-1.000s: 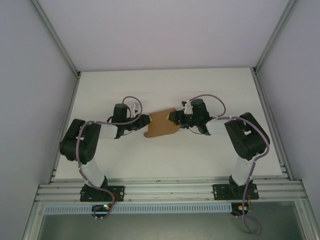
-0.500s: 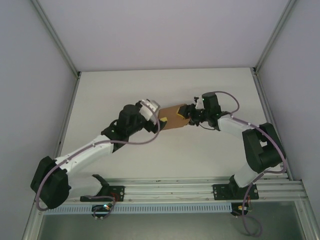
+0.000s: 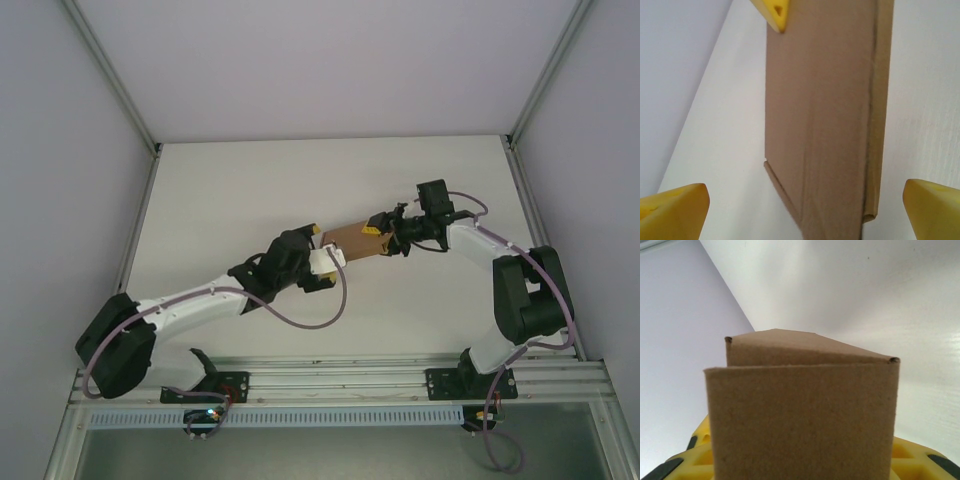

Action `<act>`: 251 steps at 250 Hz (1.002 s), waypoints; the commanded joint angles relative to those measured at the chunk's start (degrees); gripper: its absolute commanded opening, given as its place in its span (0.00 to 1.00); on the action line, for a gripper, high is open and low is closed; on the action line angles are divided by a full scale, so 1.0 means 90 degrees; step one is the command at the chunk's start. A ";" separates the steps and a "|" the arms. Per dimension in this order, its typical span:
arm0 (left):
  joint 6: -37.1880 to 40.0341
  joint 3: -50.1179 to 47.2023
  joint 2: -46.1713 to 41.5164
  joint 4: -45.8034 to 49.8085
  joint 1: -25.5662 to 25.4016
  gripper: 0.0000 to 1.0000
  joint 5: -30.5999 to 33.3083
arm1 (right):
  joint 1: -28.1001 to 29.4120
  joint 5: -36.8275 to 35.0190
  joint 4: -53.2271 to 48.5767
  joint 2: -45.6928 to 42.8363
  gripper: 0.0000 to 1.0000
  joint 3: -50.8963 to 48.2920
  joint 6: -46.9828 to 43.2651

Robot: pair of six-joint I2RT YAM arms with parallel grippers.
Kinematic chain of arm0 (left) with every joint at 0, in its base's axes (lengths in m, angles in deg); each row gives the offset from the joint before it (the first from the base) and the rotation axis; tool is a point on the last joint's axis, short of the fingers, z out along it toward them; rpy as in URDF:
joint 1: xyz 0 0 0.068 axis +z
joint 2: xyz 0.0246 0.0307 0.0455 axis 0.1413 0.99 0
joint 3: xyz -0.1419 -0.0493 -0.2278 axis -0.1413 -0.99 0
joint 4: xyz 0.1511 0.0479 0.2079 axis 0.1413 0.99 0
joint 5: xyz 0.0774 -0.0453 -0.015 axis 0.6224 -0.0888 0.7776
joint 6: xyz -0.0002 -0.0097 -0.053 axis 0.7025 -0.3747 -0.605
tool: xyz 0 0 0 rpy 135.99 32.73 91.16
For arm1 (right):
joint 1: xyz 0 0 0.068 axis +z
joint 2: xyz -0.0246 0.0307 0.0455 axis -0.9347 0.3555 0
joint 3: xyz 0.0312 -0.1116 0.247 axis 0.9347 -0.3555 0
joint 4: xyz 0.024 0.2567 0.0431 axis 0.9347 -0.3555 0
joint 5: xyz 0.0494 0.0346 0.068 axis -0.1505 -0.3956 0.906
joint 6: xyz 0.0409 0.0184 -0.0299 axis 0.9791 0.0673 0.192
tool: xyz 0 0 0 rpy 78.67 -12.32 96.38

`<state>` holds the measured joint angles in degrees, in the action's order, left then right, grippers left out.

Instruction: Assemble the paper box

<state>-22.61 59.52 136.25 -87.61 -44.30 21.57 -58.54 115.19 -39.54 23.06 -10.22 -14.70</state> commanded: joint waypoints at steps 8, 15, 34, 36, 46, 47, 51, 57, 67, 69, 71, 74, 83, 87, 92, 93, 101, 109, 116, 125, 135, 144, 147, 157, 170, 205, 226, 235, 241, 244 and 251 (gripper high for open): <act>0.0368 0.0300 0.0232 -0.0006 -0.0016 1.00 -0.0097 | -0.0056 0.0480 -0.0280 0.0113 0.41 0.0187 0.0341; 0.0394 0.0329 0.0272 0.0004 -0.0022 1.00 -0.0099 | -0.0059 0.0519 -0.0279 0.0134 0.42 0.0192 0.0364; 0.0397 0.0363 0.0371 -0.0134 -0.0016 1.00 -0.0055 | -0.0054 0.0640 -0.0327 0.0199 0.42 0.0207 0.0406; 0.0398 0.0358 0.0380 -0.0164 -0.0015 1.00 -0.0031 | -0.0050 0.0650 -0.0327 0.0198 0.42 0.0207 0.0406; 0.0411 0.0357 0.0418 -0.0339 -0.0015 1.00 0.0039 | -0.0055 0.0723 -0.0367 0.0223 0.42 0.0222 0.0354; 0.0415 0.0355 0.0420 -0.0353 -0.0010 1.00 0.0044 | -0.0057 0.0730 -0.0371 0.0223 0.42 0.0224 0.0346; 0.0409 0.0346 0.0431 -0.0438 -0.0011 1.00 0.0054 | -0.0057 0.0732 -0.0418 0.0231 0.42 0.0226 0.0309; 0.0409 0.0352 0.0456 -0.0518 0.0003 0.99 0.0069 | -0.0055 0.0738 -0.0498 0.0247 0.42 0.0236 0.0266; 0.0409 0.0378 0.0495 -0.0620 -0.0004 0.98 0.0095 | -0.0054 0.0737 -0.0559 0.0259 0.42 0.0227 0.0204; 0.0406 0.0384 0.0506 -0.0633 0.0005 0.98 0.0092 | -0.0055 0.0737 -0.0571 0.0250 0.42 0.0227 0.0197; 0.0396 0.0383 0.0517 -0.0643 0.0010 0.98 0.0094 | -0.0050 0.0742 -0.0576 0.0255 0.42 0.0227 0.0188; 0.0390 0.0391 0.0522 -0.0659 0.0006 0.97 0.0088 | -0.0054 0.0747 -0.0581 0.0254 0.42 0.0219 0.0191; 0.0384 0.0434 0.0571 -0.0675 0.0012 0.93 0.0073 | -0.0053 0.0755 -0.0557 0.0263 0.42 0.0193 0.0199; 0.0382 0.0450 0.0599 -0.0691 0.0011 0.91 0.0070 | -0.0050 0.0769 -0.0562 0.0264 0.42 0.0180 0.0181; 0.0381 0.0463 0.0619 -0.0689 0.0016 0.88 0.0051 | -0.0052 0.0779 -0.0545 0.0263 0.42 0.0169 0.0195; 0.0380 0.0467 0.0633 -0.0689 0.0015 0.88 0.0050 | -0.0050 0.0783 -0.0543 0.0263 0.42 0.0164 0.0198; 0.0394 0.0489 0.0670 -0.0684 0.0030 0.85 0.0013 | -0.0053 0.0804 -0.0542 0.0263 0.42 0.0150 0.0210; 0.0408 0.0509 0.0705 -0.0694 0.0041 0.82 0.0018 | -0.0049 0.0832 -0.0506 0.0254 0.42 0.0125 0.0237; 0.0409 0.0532 0.0734 -0.0690 0.0047 0.78 0.0004 | -0.0055 0.0843 -0.0484 0.0244 0.43 0.0105 0.0250; 0.0409 0.0547 0.0772 -0.0677 0.0049 0.75 -0.0015 | -0.0051 0.0872 -0.0474 0.0229 0.43 0.0091 0.0250; 0.0409 0.0567 0.0799 -0.0679 0.0066 0.70 -0.0060 | -0.0052 0.0892 -0.0481 0.0224 0.43 0.0087 0.0226; 0.0416 0.0582 0.0810 -0.0679 0.0073 0.65 -0.0105 | -0.0055 0.0908 -0.0525 0.0224 0.43 0.0090 0.0180; 0.0402 0.0585 0.0813 -0.0679 0.0072 0.64 -0.0119 | -0.0049 0.0902 -0.0540 0.0224 0.44 0.0097 0.0160; 0.0368 0.0597 0.0837 -0.0710 0.0071 0.62 -0.0214 | -0.0051 0.0918 -0.0597 0.0224 0.46 0.0114 0.0084; 0.0331 0.0607 0.0873 -0.0766 0.0070 0.57 -0.0333 | -0.0049 0.0907 -0.0711 0.0244 0.48 0.0148 -0.0059; 0.0341 0.0624 0.0937 -0.0778 0.0107 0.48 -0.0362 | -0.0049 0.0886 -0.0607 0.0196 0.57 0.0072 -0.0083; 0.0331 0.0626 0.0885 -0.0616 0.0171 0.43 -0.0476 | -0.0068 0.0616 -0.0522 0.0047 0.62 0.0046 -0.0157; 0.0323 0.0626 0.0853 -0.0524 0.0227 0.42 -0.0609 | -0.0092 0.0426 -0.0461 -0.0038 0.65 0.0060 -0.0234; 0.0307 0.0626 0.0824 -0.0462 0.0267 0.41 -0.0683 | -0.0104 0.0268 -0.0419 -0.0104 0.67 0.0066 -0.0288; 0.0300 0.0626 0.0812 -0.0437 0.0275 0.40 -0.0722 | -0.0112 0.0186 -0.0402 -0.0137 0.67 0.0078 -0.0308; 0.0265 0.0621 0.0789 -0.0376 0.0325 0.39 -0.0802 | -0.0130 0.0011 -0.0324 -0.0221 0.68 0.0079 -0.0349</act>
<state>-19.29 63.30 144.38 -91.83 -43.12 17.77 -59.39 119.60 -42.86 24.64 -9.26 -15.29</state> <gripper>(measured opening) 0.414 0.660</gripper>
